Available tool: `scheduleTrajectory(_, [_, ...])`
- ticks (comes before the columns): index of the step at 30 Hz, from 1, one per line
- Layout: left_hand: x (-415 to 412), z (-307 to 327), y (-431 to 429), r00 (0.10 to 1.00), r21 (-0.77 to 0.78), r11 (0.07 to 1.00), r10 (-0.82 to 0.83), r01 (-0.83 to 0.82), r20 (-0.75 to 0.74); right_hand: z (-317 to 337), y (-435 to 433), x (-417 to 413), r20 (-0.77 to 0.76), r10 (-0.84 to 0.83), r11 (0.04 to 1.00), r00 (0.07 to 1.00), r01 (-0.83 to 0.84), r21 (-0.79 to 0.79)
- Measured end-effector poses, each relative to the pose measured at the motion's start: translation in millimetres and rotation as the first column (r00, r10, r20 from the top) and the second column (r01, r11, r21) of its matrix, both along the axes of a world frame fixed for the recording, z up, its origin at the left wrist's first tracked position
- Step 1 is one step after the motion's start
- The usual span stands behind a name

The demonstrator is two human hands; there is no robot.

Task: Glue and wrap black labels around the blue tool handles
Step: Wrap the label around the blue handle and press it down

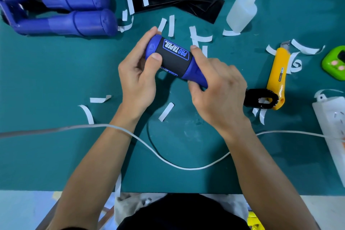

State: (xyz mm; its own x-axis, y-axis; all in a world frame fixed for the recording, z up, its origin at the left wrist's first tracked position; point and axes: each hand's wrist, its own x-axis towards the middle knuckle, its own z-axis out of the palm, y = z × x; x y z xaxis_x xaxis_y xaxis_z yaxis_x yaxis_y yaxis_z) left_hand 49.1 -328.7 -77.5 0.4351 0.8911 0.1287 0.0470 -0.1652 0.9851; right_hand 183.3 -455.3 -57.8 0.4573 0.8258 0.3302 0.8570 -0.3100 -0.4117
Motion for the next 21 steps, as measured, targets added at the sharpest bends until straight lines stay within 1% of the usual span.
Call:
scheduleTrajectory(3, [0.9,-0.5,-0.7,0.998,0.036,0.999,0.031,-0.029,-0.050,0.2,0.3,0.5,-0.005,-0.004,1.000,1.000,0.004,0.000])
scheduleTrajectory(5, [3.5,-0.3,-2.8,0.990,0.053,0.994,0.103,-0.098,-0.097,0.6,0.0,-0.4,-0.002,0.001,1.000,1.000,-0.001,-0.011])
scheduleTrajectory(8, [8.8,0.5,-3.4,0.963,0.020,0.976,0.219,-0.219,-0.159,1.0,0.3,-5.1,0.007,0.020,0.998,1.000,-0.019,-0.052])
scheduleTrajectory(10, [10.7,3.3,-2.3,0.951,-0.006,0.967,0.248,-0.253,-0.182,2.1,0.9,-6.8,0.011,0.028,0.997,1.000,-0.027,-0.072])
scheduleTrajectory(12, [11.9,6.5,-4.6,0.961,-0.018,0.981,0.188,-0.195,-0.201,4.2,1.0,-6.3,0.003,0.023,0.996,1.000,-0.023,-0.084])
scheduleTrajectory(14, [12.5,8.3,-8.6,0.975,-0.026,0.996,0.074,-0.081,-0.212,7.8,0.6,-5.8,-0.031,0.016,0.994,0.999,-0.020,-0.110])
scheduleTrajectory(16, [12.5,5.7,-8.1,0.986,-0.064,0.997,-0.051,0.042,-0.159,12.6,-0.8,-4.9,-0.104,0.012,0.988,0.995,-0.027,-0.151])
scheduleTrajectory(18, [12.5,2.5,-3.5,0.985,-0.111,0.981,-0.166,0.159,-0.054,17.1,-3.3,-0.6,-0.250,-0.005,0.980,0.968,-0.045,-0.194])
scheduleTrajectory(19, [12.3,1.2,-1.8,0.978,-0.139,0.968,-0.210,0.209,0.011,19.6,-5.3,3.4,-0.338,-0.017,0.976,0.941,-0.057,-0.208])
scheduleTrajectory(21, [12.1,-0.8,-0.1,0.964,-0.195,0.945,-0.245,0.261,0.104,22.9,-10.3,12.1,-0.495,-0.027,0.971,0.869,-0.094,-0.218])
